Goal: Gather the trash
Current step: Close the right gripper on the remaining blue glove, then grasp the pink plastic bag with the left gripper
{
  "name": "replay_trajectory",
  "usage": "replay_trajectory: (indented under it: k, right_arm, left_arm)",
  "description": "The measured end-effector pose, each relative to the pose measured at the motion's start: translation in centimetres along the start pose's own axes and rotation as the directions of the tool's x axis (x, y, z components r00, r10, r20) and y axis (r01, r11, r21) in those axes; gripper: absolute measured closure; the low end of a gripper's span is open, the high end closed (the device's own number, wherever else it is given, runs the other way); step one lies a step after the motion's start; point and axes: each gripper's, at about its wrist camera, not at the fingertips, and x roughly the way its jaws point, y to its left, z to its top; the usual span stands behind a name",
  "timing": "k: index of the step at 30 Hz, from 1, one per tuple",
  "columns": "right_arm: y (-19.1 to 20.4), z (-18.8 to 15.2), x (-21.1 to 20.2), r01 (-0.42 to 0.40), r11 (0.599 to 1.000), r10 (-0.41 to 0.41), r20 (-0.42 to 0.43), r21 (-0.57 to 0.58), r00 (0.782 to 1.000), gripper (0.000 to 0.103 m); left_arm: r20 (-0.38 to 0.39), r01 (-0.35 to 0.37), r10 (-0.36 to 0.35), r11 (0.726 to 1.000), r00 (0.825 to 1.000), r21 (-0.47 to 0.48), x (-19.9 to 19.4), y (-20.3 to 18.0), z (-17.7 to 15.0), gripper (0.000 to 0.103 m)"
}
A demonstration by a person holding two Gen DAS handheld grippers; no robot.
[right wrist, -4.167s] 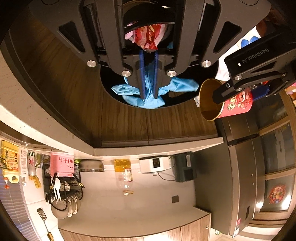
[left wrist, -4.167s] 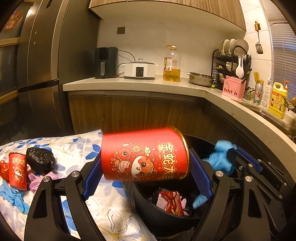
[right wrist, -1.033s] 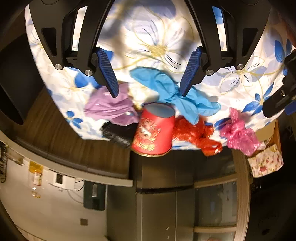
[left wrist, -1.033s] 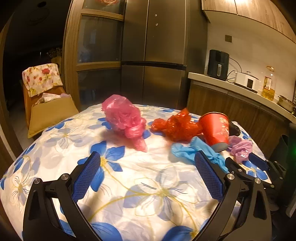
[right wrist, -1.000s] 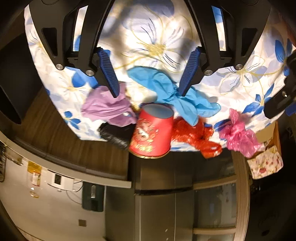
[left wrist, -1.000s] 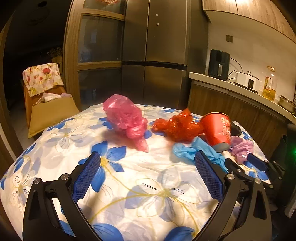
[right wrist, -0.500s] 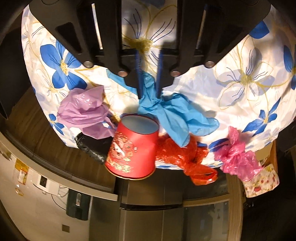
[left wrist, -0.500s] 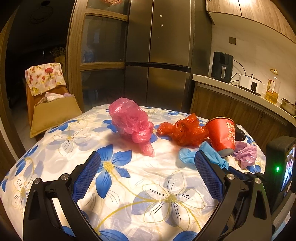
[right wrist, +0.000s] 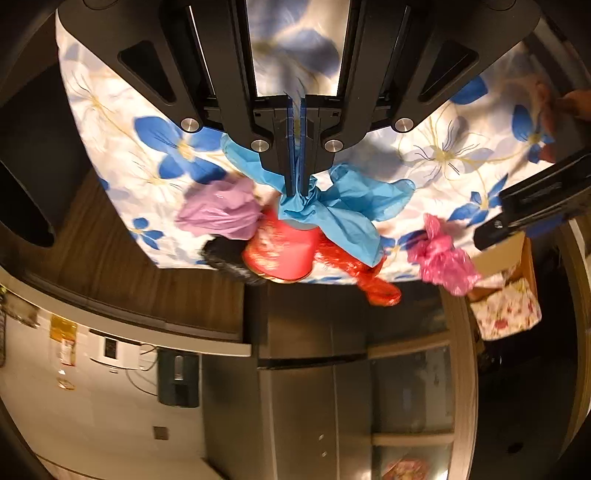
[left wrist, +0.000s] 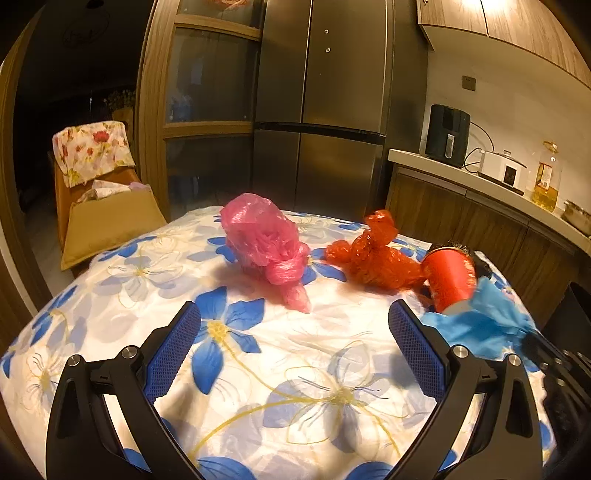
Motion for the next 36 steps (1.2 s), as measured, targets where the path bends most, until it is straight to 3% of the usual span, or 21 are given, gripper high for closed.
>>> replay_trajectory:
  k: [6,8,18,22,24,29,36]
  right_arm:
    - [-2.7,0.2,-2.8,0.059,0.997,-0.062,0.056,0.048,0.997,0.101]
    - [-3.4,0.3,-3.0,0.074,0.996,-0.077,0.058,0.059,0.995,0.101]
    - [-4.4,0.1,-3.5,0.095,0.993,-0.099,0.069,0.068,0.993,0.101]
    - [-4.5,0.2,-3.1,0.101,0.993,-0.105,0.06,0.068,0.993,0.101]
    - [-4.4,0.2,-3.0,0.103,0.993,-0.106,0.059,0.062,0.993,0.101]
    - [-4.1,0.2,-2.6,0.1,0.994,-0.102,0.051,0.053,0.993,0.101]
    - [-3.9,0.1,-2.6,0.095,0.995,-0.097,0.045,0.043,0.994,0.101]
  left_arm:
    - [0.003,0.036,-0.036,0.999,0.999,0.023,0.3,-1.6,-0.2,0.006]
    - [0.007,0.013,-0.013,1.0,1.0,0.019,0.8,-1.5,0.0,0.006]
    - [0.019,-0.047,0.048,0.997,0.999,-0.054,5.4,1.8,3.9,0.006]
    - [-0.005,-0.034,0.033,0.996,0.999,-0.079,7.5,2.5,4.8,0.008]
    - [-0.028,-0.03,0.028,0.995,0.999,-0.098,8.5,3.0,5.1,0.014]
    - [-0.041,-0.023,0.02,0.995,0.999,-0.093,9.4,3.6,5.3,0.041]
    - [-0.08,0.0,-0.009,0.994,0.997,-0.11,10.3,4.0,4.9,0.089]
